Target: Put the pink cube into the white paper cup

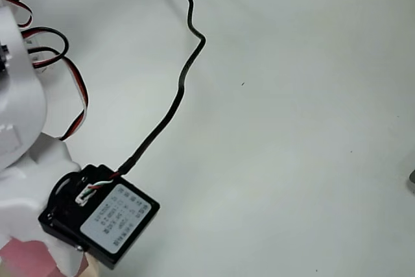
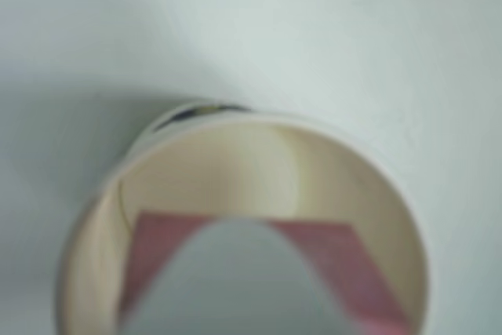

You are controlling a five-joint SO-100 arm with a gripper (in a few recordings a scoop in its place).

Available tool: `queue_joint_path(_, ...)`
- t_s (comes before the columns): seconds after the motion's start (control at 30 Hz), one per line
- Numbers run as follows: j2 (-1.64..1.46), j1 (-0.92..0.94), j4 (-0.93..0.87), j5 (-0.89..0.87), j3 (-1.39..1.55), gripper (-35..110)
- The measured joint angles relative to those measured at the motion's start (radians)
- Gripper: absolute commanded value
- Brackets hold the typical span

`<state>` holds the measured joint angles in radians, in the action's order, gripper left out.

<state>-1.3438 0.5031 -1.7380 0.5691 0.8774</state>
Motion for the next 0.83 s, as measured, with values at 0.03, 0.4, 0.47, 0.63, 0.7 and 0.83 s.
queue_joint_path(0.03, 0.0, -0.003, -0.003, 0.0, 0.0, 43)
queue_joint_path(0.4, 0.0, -0.008, -0.003, 0.017, 0.0, 46)
queue_joint_path(0.47, 0.0, -0.008, -0.003, 0.017, 0.0, 46)
queue_joint_path(0.63, 0.0, -0.014, -0.003, 0.017, 0.0, 46)
queue_joint_path(0.7, 0.0, -0.025, -0.003, 0.017, 0.0, 46)
queue_joint_path(0.83, 0.0, -0.046, -0.003, 0.017, 0.0, 46)
